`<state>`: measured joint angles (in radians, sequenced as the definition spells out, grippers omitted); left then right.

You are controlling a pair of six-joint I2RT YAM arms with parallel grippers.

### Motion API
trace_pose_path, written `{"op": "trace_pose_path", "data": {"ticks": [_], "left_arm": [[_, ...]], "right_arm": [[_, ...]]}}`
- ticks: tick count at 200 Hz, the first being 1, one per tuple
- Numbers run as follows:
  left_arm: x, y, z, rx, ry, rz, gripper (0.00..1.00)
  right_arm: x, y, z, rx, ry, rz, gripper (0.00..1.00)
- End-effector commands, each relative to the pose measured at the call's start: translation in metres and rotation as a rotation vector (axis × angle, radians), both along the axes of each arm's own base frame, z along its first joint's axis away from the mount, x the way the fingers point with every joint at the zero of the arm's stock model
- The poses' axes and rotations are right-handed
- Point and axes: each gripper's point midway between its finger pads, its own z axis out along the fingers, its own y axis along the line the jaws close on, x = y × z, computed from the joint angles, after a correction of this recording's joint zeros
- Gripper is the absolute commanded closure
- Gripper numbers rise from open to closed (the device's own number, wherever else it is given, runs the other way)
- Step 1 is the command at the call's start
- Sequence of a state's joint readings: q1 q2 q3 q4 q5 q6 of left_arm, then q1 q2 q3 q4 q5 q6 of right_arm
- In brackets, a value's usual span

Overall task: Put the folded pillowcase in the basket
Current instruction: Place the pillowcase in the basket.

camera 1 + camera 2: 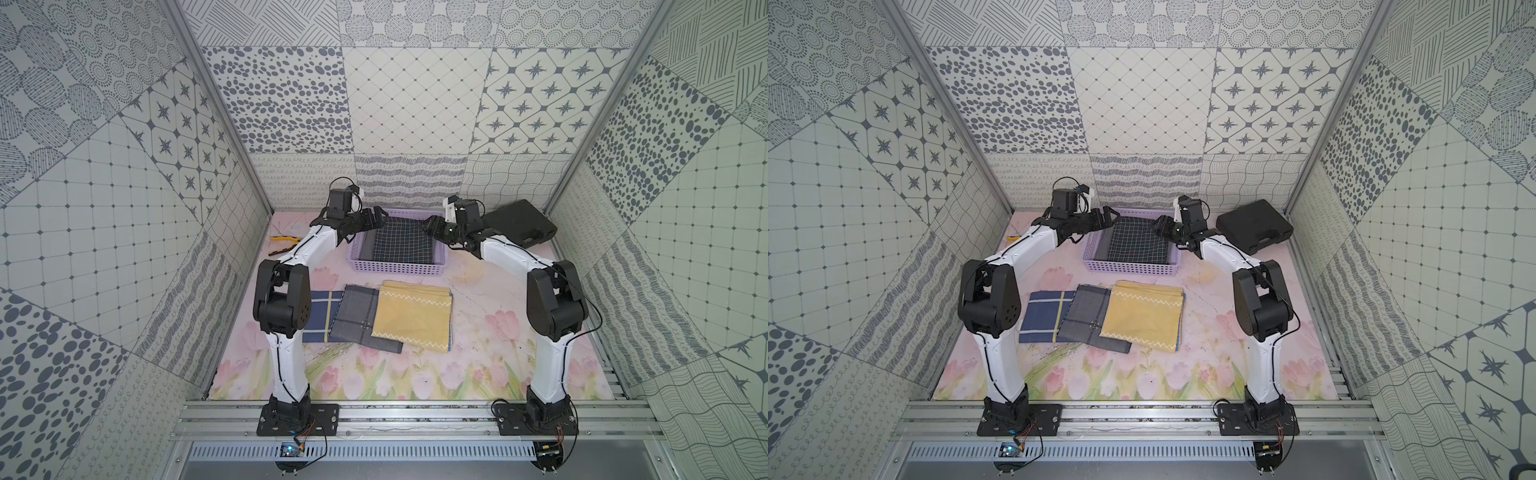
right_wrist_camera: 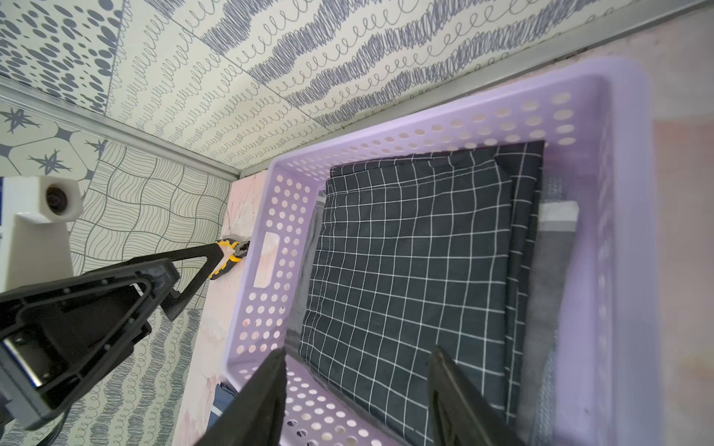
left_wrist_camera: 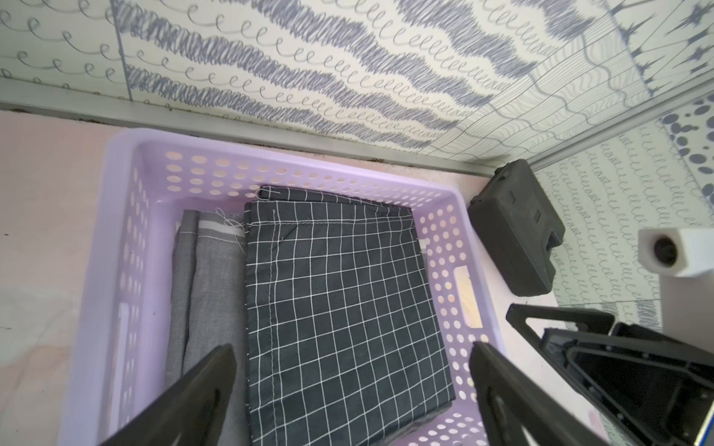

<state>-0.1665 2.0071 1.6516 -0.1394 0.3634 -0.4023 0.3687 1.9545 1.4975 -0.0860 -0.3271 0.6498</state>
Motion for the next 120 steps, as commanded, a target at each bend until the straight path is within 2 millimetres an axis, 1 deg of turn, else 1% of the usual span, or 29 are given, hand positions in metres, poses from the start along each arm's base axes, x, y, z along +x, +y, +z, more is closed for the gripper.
{"op": "trace_pose_path", "data": {"ticks": [1,8,14,18,20,22,26,35,41,48,66,70,76,88,103,120], "left_arm": [[-0.03,0.001,0.024,-0.067,-0.009,0.006,0.01],[-0.039,0.001,0.026,-0.079,-0.007,0.008,0.01],[-0.049,0.002,0.021,-0.087,0.006,0.011,0.01],[-0.055,0.001,0.025,-0.093,-0.001,0.01,0.0],[-0.059,0.001,0.02,-0.093,0.01,0.01,0.0],[-0.061,0.001,0.023,-0.097,0.006,0.011,0.0],[-0.07,0.001,0.018,-0.098,0.016,0.01,0.0],[-0.085,0.0,0.015,-0.105,0.023,0.013,0.0],[-0.097,0.0,0.007,-0.102,0.038,0.013,0.0],[-0.11,-0.002,0.002,-0.101,0.044,0.011,0.01],[-0.143,-0.007,-0.012,-0.09,0.067,0.009,0.0],[-0.149,-0.007,-0.012,-0.09,0.066,0.01,0.0],[-0.16,-0.007,-0.02,-0.085,0.08,0.009,0.0],[-0.179,-0.009,-0.028,-0.08,0.094,0.004,0.01],[-0.2,-0.01,-0.038,-0.077,0.111,0.001,0.0],[-0.226,-0.01,-0.05,-0.082,0.124,-0.004,0.01]], "right_arm": [[-0.02,-0.018,0.037,-0.017,-0.084,-0.024,0.36],[-0.029,-0.022,0.037,-0.027,-0.083,-0.025,0.36],[-0.038,-0.026,0.037,-0.036,-0.081,-0.027,0.35],[-0.044,-0.029,0.036,-0.042,-0.08,-0.027,0.35],[-0.047,-0.031,0.035,-0.046,-0.078,-0.028,0.35],[-0.049,-0.032,0.035,-0.049,-0.078,-0.03,0.34],[-0.055,-0.035,0.033,-0.055,-0.074,-0.033,0.34],[-0.069,-0.042,0.028,-0.072,-0.063,-0.039,0.34],[-0.078,-0.047,0.024,-0.081,-0.054,-0.038,0.34],[-0.088,-0.051,0.023,-0.088,-0.056,-0.04,0.34],[-0.116,-0.064,0.013,-0.109,-0.037,-0.049,0.33],[-0.121,-0.067,0.01,-0.114,-0.032,-0.052,0.32],[-0.13,-0.071,0.008,-0.12,-0.028,-0.053,0.32],[-0.147,-0.079,0.002,-0.13,-0.016,-0.057,0.32],[-0.168,-0.083,-0.004,-0.137,-0.011,-0.033,0.32],[-0.189,-0.091,-0.016,-0.152,0.006,-0.028,0.32]]}}
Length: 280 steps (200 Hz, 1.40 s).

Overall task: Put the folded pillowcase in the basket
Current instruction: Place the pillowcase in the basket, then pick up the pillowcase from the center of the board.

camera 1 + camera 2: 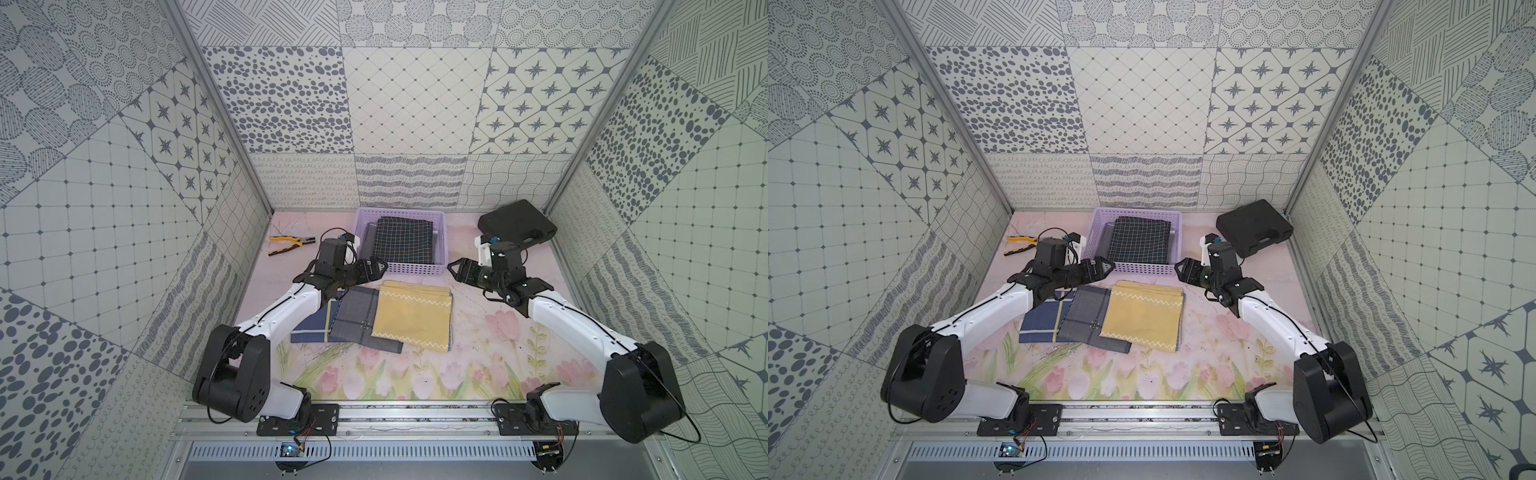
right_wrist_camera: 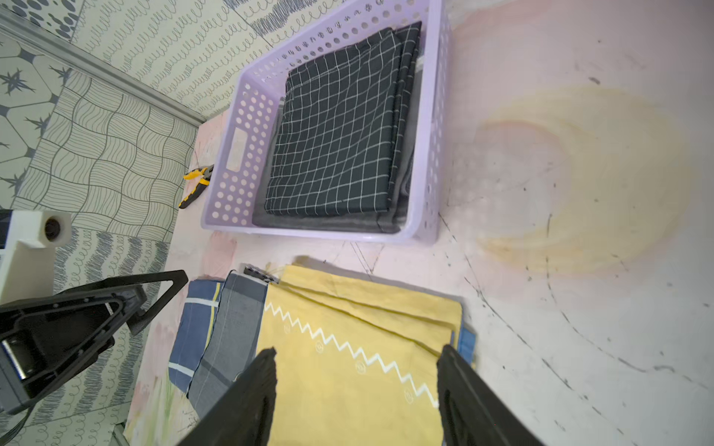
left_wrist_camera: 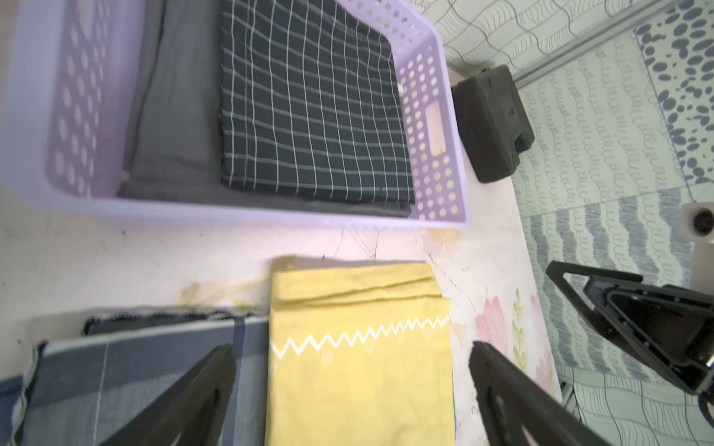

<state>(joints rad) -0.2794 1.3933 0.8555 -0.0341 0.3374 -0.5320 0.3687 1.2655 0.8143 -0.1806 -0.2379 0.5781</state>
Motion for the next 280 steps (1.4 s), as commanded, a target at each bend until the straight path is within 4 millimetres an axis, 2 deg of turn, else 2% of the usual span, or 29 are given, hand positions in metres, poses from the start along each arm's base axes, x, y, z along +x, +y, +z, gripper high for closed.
{"op": "trace_pose_path", "data": {"ticks": [1,34,40,50,71,125,208,280], "left_arm": [[-0.037,-0.001,-0.01,-0.029,-0.017,0.018,0.01],[-0.076,0.008,-0.036,-0.026,-0.007,0.042,0.0],[-0.08,0.01,-0.041,-0.025,0.003,0.049,0.0],[-0.086,0.012,-0.046,-0.02,0.017,0.052,0.01],[-0.092,0.011,-0.049,-0.015,0.023,0.041,0.0],[-0.09,0.002,-0.061,-0.002,0.034,0.03,0.01],[-0.086,-0.002,-0.076,0.019,0.055,0.034,0.01],[-0.085,-0.001,-0.08,0.023,0.056,0.04,0.01]], "right_arm": [[-0.022,-0.011,-0.004,-0.028,-0.019,0.01,0.32],[-0.052,-0.02,-0.033,-0.004,0.01,-0.003,0.31],[-0.053,-0.02,-0.035,0.01,0.011,-0.012,0.31],[-0.061,-0.022,-0.052,0.02,0.044,-0.022,0.31],[-0.067,-0.017,-0.069,0.041,0.076,-0.016,0.32],[-0.065,0.004,-0.087,0.01,0.128,0.036,0.33],[-0.061,0.033,-0.109,0.025,0.205,0.088,0.41],[-0.061,0.031,-0.128,-0.005,0.255,0.056,0.44]]}}
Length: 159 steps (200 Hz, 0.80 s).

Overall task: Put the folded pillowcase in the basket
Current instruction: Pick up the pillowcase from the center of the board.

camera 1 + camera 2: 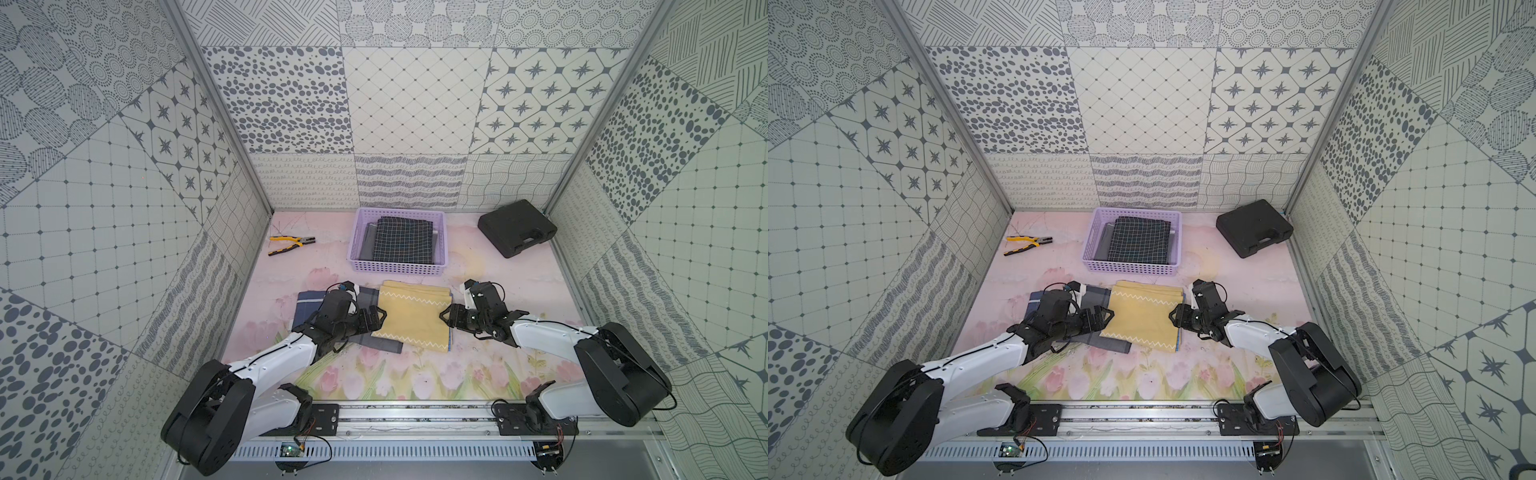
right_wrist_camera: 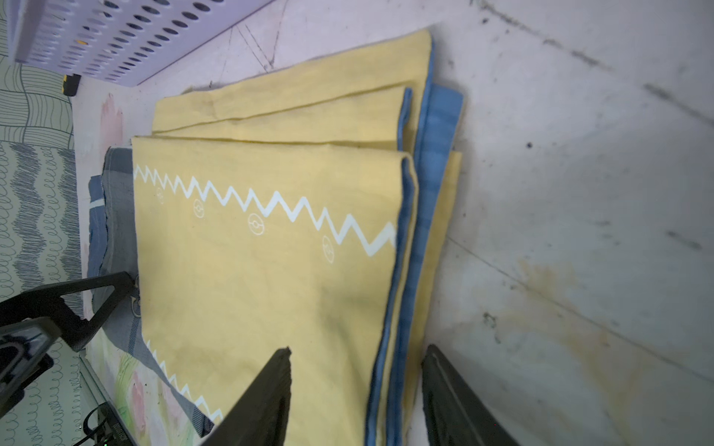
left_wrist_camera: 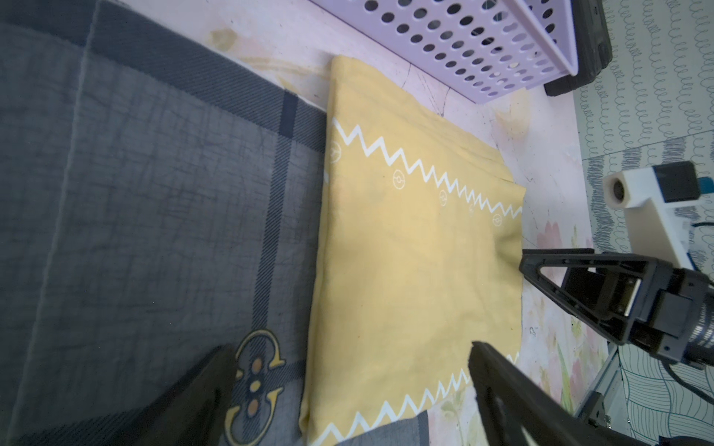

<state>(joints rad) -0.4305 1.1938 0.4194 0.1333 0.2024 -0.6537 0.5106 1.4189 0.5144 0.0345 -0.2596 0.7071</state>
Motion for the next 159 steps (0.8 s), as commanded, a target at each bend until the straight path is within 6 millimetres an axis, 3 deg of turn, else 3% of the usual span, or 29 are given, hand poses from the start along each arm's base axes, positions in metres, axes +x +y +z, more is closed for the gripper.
{"op": "trace_pose_path", "data": {"ticks": [1,32,74,95,159], "left_arm": [[0.009,-0.001,0.006,-0.012,-0.044,0.015,0.01],[0.009,-0.002,0.004,-0.007,-0.041,0.009,0.01],[0.009,-0.002,0.002,0.0,-0.039,0.008,0.03],[0.01,0.0,0.002,0.004,-0.039,0.017,0.04],[0.012,-0.003,0.004,0.015,-0.042,-0.001,0.1]], "right_arm": [[0.011,0.005,0.007,0.011,-0.034,-0.017,0.45],[0.012,0.006,0.0,0.007,-0.021,-0.014,0.48],[0.009,0.01,-0.012,0.017,0.014,-0.001,0.65],[0.011,0.011,-0.009,0.024,0.005,-0.007,0.76],[0.011,0.007,-0.003,0.022,-0.023,-0.015,0.96]]}}
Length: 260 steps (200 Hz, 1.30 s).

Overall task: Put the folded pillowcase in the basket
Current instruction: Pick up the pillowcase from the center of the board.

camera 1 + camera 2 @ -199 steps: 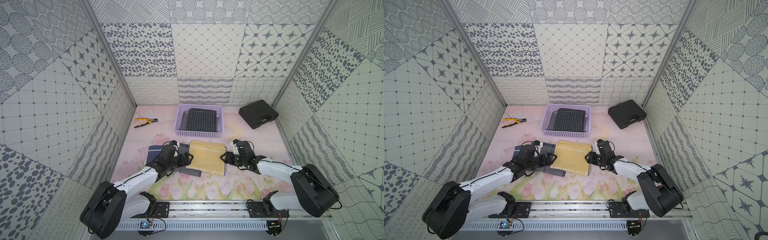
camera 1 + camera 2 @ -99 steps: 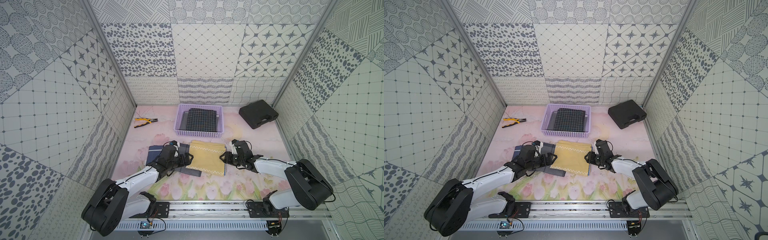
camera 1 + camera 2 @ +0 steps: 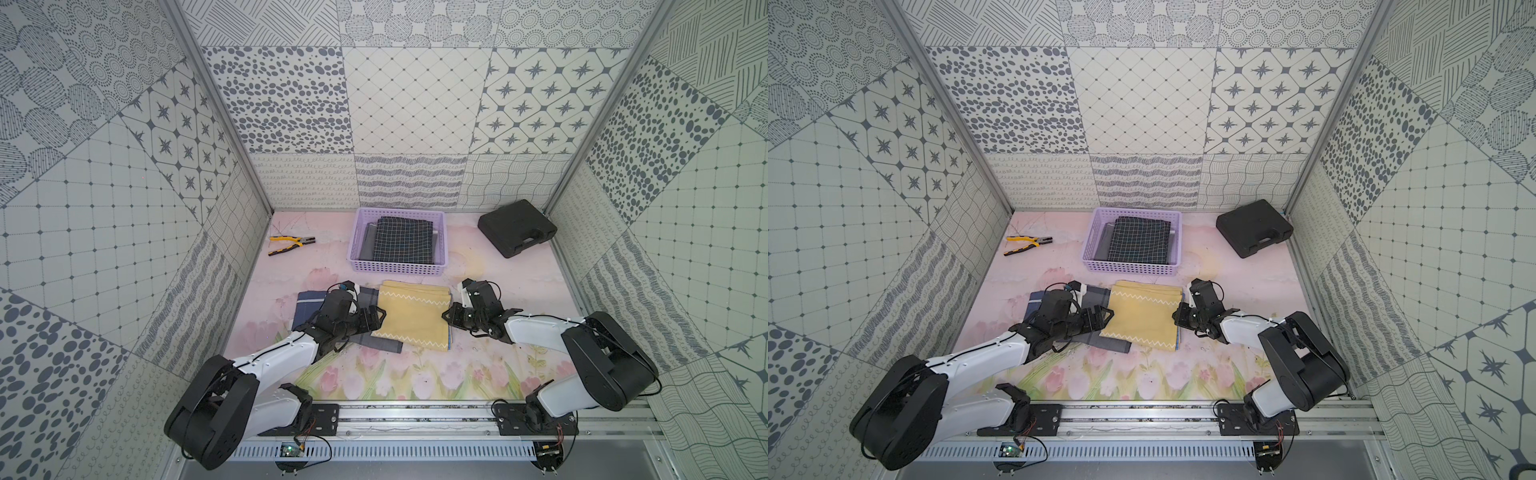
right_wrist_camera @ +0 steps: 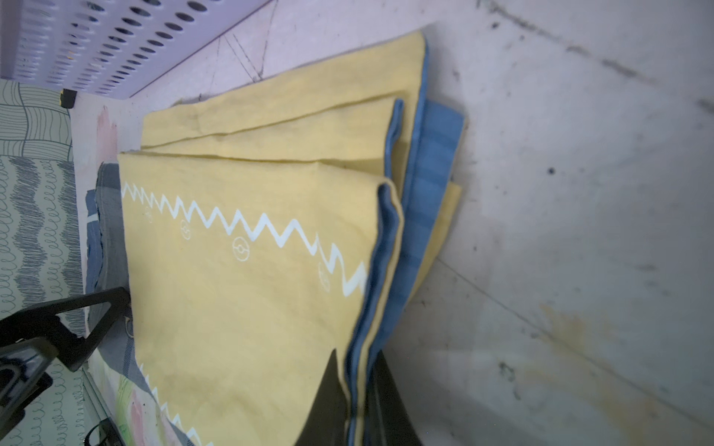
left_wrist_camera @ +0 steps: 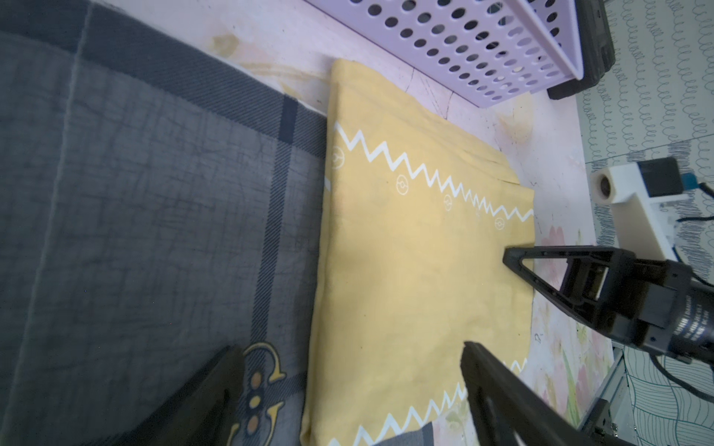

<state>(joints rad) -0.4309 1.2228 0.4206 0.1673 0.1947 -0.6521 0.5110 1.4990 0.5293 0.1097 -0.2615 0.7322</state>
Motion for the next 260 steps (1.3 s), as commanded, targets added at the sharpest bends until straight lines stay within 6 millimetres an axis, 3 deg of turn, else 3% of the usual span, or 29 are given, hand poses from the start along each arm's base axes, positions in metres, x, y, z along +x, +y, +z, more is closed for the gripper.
{"op": "trace_pose_path", "data": {"ticks": [1,13,69,147,260], "left_arm": [[0.007,-0.002,0.006,0.013,-0.033,-0.007,0.1],[0.008,-0.002,0.007,0.023,-0.033,-0.011,0.13],[0.021,-0.011,0.003,0.051,-0.026,-0.043,0.22],[0.031,-0.027,-0.027,0.044,0.046,-0.083,0.4],[0.028,-0.03,-0.038,0.048,0.069,-0.086,0.84]], "right_arm": [[0.001,0.001,0.006,0.005,-0.031,0.001,0.96],[0.002,-0.001,0.008,0.0,-0.042,-0.001,1.0],[0.002,-0.004,0.015,-0.012,-0.065,0.001,1.0],[-0.002,-0.007,0.015,-0.01,-0.072,-0.006,1.0],[-0.003,-0.008,0.012,-0.009,-0.067,-0.013,1.0]]}}
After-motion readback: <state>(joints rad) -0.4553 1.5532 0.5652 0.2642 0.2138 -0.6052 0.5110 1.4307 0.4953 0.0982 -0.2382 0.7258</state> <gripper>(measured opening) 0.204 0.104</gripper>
